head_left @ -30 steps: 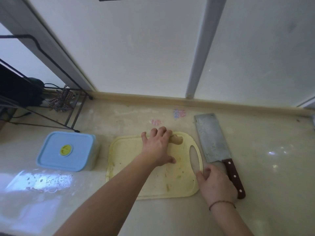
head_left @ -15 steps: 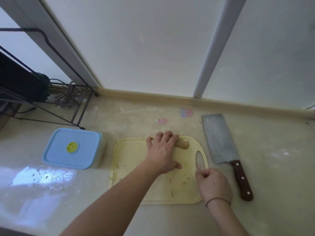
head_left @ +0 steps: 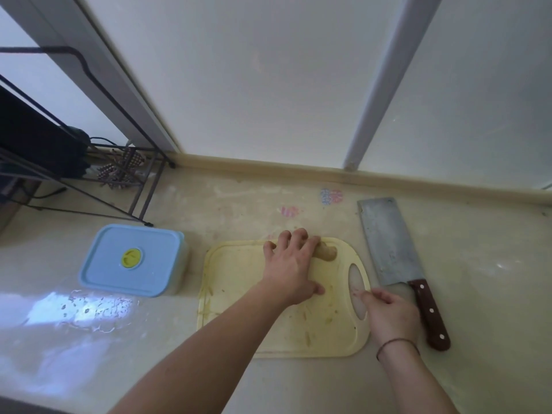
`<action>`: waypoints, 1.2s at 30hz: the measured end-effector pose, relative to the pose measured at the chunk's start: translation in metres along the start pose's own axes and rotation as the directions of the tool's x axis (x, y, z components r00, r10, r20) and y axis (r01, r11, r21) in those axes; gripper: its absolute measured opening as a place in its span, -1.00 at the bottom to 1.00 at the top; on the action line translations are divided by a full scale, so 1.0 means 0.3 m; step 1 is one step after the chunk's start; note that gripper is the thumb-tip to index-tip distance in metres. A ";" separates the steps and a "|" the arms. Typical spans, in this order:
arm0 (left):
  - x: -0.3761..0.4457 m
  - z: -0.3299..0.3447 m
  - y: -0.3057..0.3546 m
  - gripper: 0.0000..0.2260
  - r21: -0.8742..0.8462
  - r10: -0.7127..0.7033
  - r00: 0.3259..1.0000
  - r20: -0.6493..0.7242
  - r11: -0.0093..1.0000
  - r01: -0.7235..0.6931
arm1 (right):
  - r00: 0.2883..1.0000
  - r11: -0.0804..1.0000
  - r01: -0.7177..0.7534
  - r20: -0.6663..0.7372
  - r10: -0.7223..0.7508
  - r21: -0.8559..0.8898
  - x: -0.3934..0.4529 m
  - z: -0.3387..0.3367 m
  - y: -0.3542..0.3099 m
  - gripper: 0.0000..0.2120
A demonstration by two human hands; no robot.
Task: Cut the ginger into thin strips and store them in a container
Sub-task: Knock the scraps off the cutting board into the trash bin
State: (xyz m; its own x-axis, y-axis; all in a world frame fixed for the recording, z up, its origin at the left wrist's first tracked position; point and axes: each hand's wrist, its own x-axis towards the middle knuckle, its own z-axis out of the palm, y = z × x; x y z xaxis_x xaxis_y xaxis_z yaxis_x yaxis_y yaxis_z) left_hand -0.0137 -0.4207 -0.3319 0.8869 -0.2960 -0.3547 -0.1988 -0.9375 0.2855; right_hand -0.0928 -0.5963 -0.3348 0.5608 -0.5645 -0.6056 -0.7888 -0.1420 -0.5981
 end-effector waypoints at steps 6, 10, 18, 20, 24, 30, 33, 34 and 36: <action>0.007 -0.005 -0.004 -0.09 -0.015 0.008 1.000 0.015 1.000 -0.008 | 0.999 0.998 -0.034 -0.013 0.033 -0.045 0.036 0.026 0.021 -0.71; -0.003 0.002 -0.010 -0.08 -0.009 0.015 1.000 0.020 1.000 -0.015 | 1.000 0.996 -0.015 0.000 0.015 -0.092 0.041 0.017 0.017 -0.66; -0.031 0.013 -0.014 -0.10 0.019 0.034 0.999 -0.012 0.999 -0.034 | 1.000 0.972 0.025 0.005 -0.024 -0.234 0.029 0.004 0.014 -0.63; -0.032 0.013 -0.015 -0.10 0.012 0.033 0.999 -0.019 0.999 -0.033 | 0.999 0.964 0.032 0.006 -0.031 -0.263 0.032 0.001 0.008 -0.63; -0.034 0.018 -0.009 -0.11 0.013 0.040 0.999 -0.016 0.999 -0.039 | 0.993 0.891 0.103 -0.005 -0.117 -0.442 0.000 0.015 0.001 -0.51; -0.116 0.011 -0.043 -0.18 -0.148 -0.006 0.985 -0.173 0.989 -0.020 | 0.965 0.850 0.240 0.023 -0.259 -0.469 0.002 -0.018 0.020 -0.69; -0.269 0.046 -0.117 -0.36 -0.438 -0.227 0.879 -0.419 0.899 0.023 | 0.972 0.908 0.232 0.046 -0.231 -0.348 -0.003 -0.038 0.037 -0.77; -0.330 0.065 -0.150 -0.41 -0.485 -0.310 0.829 -0.466 0.873 0.054 | 0.973 0.922 0.229 0.057 -0.223 -0.311 -0.005 -0.042 0.041 -0.78; -0.444 0.095 -0.215 -0.40 -0.566 -0.475 0.757 -0.448 0.806 0.172 | 0.976 0.947 0.215 0.071 -0.204 -0.241 -0.010 -0.045 0.052 -0.76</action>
State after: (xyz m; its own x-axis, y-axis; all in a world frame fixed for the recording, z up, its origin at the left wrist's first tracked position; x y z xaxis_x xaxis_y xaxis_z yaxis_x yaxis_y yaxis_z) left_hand -0.1310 -0.3259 -0.3284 0.9528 0.3035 -0.0055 0.2279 -0.7033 0.6733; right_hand -0.1102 -0.6079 -0.3352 0.7261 -0.4643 -0.5071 -0.6866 -0.4513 -0.5700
